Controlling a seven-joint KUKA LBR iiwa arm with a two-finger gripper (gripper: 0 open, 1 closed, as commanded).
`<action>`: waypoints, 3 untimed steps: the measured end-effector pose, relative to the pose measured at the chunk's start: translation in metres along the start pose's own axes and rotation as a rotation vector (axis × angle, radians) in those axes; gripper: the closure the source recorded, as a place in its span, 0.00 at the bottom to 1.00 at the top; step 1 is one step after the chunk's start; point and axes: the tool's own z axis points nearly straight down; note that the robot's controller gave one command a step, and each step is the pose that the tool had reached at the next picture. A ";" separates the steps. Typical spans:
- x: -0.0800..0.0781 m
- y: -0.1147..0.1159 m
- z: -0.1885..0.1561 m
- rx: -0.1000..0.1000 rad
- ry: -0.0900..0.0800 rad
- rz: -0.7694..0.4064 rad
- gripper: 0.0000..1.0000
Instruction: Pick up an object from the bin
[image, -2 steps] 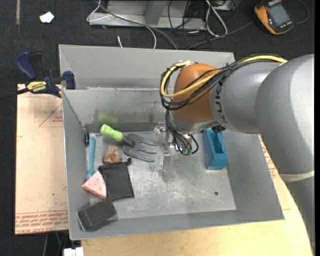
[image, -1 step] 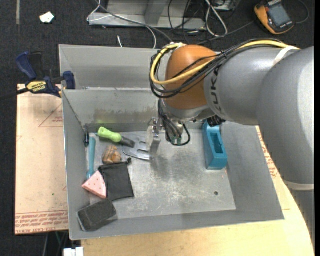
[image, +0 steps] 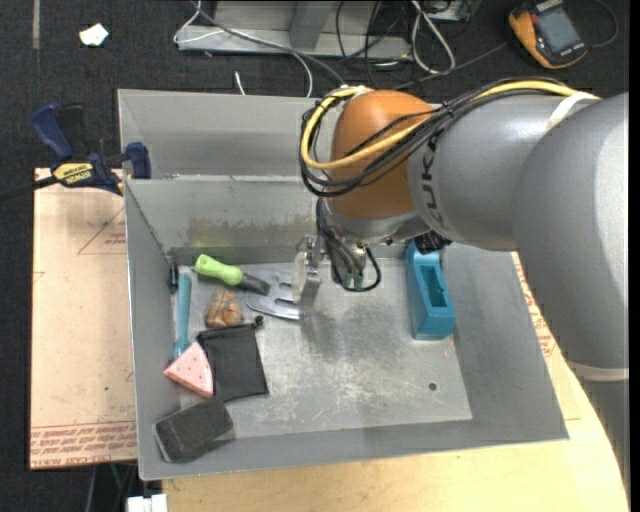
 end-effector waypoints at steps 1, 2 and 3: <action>0.014 0.017 -0.009 -0.001 -0.001 0.001 1.00; 0.034 0.028 -0.067 0.000 0.001 -0.257 1.00; 0.034 0.017 -0.087 -0.002 -0.005 -0.484 1.00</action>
Offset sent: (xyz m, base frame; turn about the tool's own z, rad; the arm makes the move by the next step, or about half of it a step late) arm -0.0398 0.0384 0.0979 -0.3327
